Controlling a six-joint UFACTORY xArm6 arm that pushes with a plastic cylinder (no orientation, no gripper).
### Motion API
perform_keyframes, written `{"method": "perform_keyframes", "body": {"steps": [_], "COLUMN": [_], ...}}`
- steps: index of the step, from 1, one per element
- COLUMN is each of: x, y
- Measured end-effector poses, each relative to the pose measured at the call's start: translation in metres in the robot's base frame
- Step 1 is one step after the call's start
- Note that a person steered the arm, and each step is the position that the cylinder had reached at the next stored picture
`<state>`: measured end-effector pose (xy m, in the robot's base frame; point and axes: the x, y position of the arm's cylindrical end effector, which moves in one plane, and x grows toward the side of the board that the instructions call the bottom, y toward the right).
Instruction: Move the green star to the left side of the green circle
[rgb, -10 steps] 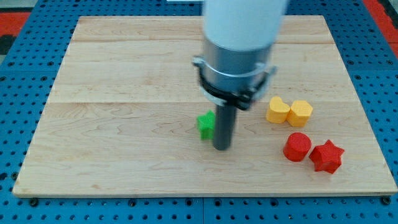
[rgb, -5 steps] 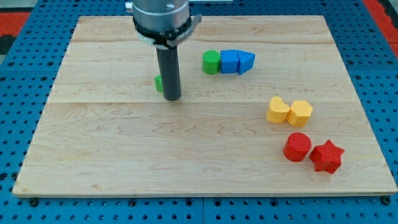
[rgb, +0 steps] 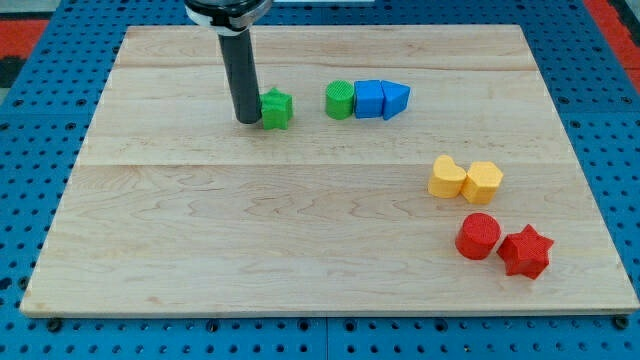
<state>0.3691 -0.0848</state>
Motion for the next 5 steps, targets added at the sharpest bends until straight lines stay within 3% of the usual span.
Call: {"method": "perform_keyframes", "body": {"steps": [3,5], "x": [-0.002,-0.028], "y": [0.024,0.024]}}
